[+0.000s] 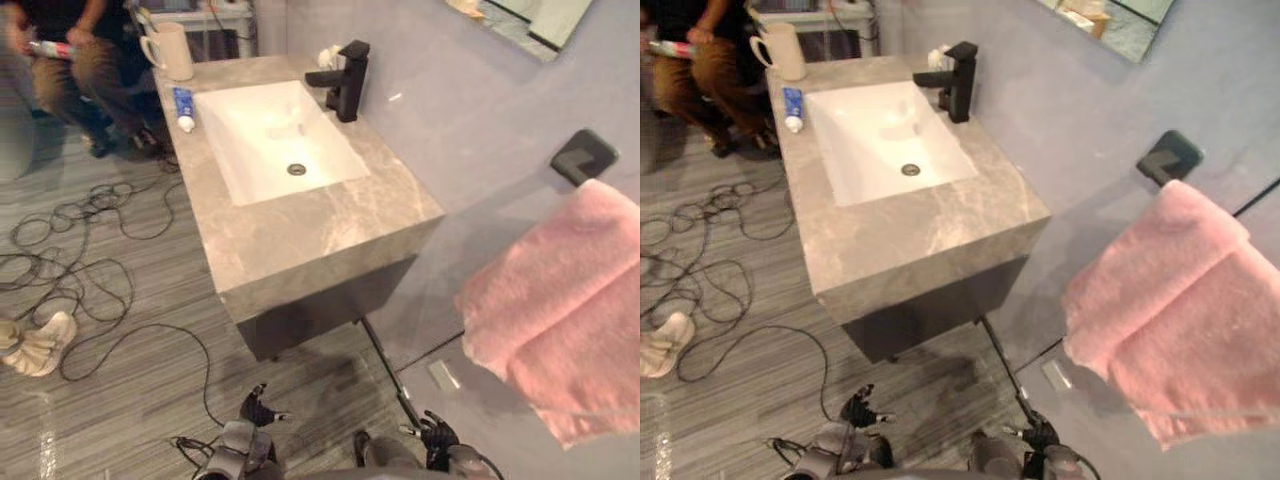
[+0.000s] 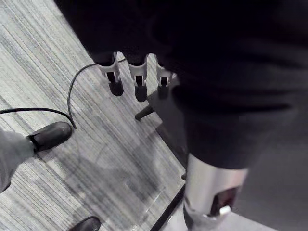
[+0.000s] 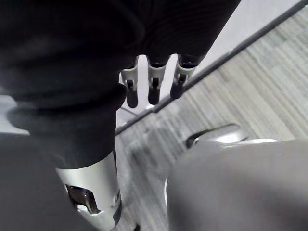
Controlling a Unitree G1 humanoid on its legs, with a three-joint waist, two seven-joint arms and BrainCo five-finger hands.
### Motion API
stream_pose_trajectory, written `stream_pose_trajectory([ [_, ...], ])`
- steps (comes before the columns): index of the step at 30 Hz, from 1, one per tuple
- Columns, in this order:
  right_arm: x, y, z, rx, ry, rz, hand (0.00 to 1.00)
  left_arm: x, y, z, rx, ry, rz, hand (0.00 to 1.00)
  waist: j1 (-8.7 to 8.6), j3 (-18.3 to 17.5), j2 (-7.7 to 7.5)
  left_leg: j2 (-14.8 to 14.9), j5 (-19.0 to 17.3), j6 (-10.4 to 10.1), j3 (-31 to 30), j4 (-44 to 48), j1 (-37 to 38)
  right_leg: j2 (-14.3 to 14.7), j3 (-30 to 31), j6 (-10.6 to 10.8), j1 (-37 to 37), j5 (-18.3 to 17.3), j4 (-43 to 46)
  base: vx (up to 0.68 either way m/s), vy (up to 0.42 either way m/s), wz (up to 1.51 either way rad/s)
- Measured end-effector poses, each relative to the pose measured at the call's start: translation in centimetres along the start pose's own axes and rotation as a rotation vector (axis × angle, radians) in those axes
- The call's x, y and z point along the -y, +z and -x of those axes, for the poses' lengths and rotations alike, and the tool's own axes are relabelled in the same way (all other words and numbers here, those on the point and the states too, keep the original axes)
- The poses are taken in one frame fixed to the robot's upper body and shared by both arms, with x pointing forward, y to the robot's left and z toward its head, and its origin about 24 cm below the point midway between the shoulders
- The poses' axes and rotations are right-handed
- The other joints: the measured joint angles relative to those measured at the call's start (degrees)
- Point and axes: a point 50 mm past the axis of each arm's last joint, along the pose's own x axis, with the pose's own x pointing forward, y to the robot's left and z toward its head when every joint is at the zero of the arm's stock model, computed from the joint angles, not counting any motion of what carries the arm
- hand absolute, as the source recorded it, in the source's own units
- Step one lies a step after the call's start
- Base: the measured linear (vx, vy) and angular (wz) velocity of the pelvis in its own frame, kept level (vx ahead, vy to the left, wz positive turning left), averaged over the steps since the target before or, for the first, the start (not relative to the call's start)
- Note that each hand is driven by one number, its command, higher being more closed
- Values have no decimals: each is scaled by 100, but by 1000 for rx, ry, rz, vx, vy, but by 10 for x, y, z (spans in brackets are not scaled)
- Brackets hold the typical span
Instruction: Organize washtable
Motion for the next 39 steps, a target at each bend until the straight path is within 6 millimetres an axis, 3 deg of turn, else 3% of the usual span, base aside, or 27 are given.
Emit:
stream_pose_trajectory([
  [4,4,2,0,4,-1,26,0,18,-9,4,-33,-43,17,0,-13,-80,179,191,43,-65,-105,-2,-12,122,-350,-74,182,-44,-232,16,-133,34],
  [7,1,-2,0,-11,6,29,0,13,-12,4,-44,-33,9,0,8,-111,81,213,49,-75,-255,-3,-56,116,-554,-94,321,-44,-380,-29,-38,36],
  [12,-11,-9,1,-28,32,13,0,0,-18,4,-56,-10,-21,0,10,-176,-194,-7,78,-86,-504,-4,-188,-98,-836,-19,559,26,-726,20,29,29],
  [14,-13,-11,1,-36,37,14,0,0,-19,4,-58,-9,-24,0,12,-189,-220,-98,77,-86,-533,-5,-175,-186,-875,23,671,53,-824,91,85,19],
  [18,-18,-8,0,-27,57,41,0,0,-18,4,-56,-10,-35,0,10,-210,-250,-271,78,-86,-571,-8,-177,-367,-996,84,807,86,-977,43,69,16],
  [24,-27,-3,-1,-10,80,38,0,4,-14,3,-41,-31,-68,0,-7,-149,-152,-283,79,-85,-599,-10,-152,-392,-1112,93,878,80,-986,-25,3,7],
  [39,-33,-4,0,-12,94,36,0,8,-10,2,-26,-69,-103,0,-5,-132,-237,-423,35,-27,-573,-10,-176,-544,-1155,201,969,144,-1193,-4,0,0],
])
